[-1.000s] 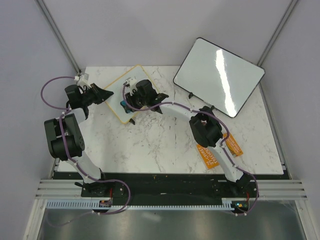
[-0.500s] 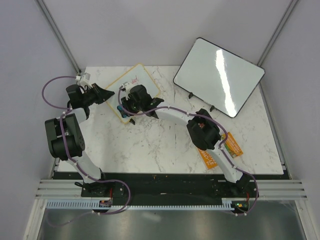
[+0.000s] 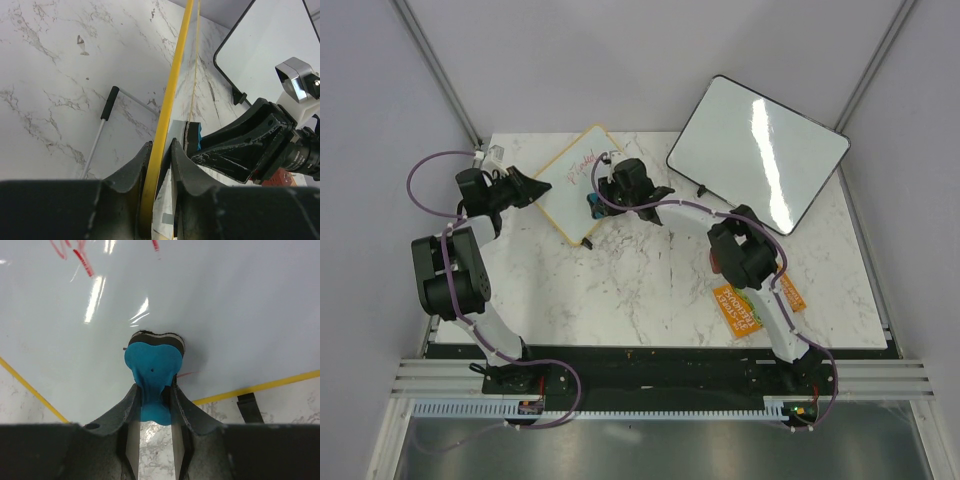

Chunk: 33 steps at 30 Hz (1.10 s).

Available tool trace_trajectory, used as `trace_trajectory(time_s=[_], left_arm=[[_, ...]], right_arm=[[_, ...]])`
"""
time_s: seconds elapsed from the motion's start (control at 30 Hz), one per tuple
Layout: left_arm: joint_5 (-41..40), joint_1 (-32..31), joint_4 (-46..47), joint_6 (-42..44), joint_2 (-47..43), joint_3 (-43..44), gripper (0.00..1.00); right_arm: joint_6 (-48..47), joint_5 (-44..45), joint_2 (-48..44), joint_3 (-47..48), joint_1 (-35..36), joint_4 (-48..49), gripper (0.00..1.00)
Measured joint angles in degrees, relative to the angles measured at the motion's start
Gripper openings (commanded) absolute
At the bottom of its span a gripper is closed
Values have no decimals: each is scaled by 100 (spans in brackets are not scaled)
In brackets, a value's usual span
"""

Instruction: Erase the whiteboard

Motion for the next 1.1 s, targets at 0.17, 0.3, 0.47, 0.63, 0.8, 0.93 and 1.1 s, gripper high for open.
trace_trajectory(time_s=[0.17,0.3,0.47,0.63,0.8,0.93,1.1], left_arm=[[-15,-2,-22,0,0,0,2],[-26,-2,-26,0,-7,-7,2],[-96,-2,-46,4,-144,-129,2],[-142,-4,-70,13,-214,-195,2],[-155,-11,-81,57,-249,-195,2],[-190,-39,-105,149,-341,-234,2],[-319,-35,-131,181,-579,-398,2]], right_arm=[[109,98,0,-9,-105,9,0],[149,219,2,-11,-177,7,0],[173,374,2,-17,-267,7,0],[203,444,24,-20,-345,59,0],[243,367,24,-42,-354,186,0],[234,304,24,-94,-332,317,0],[-24,455,20,-101,-160,448,0]])
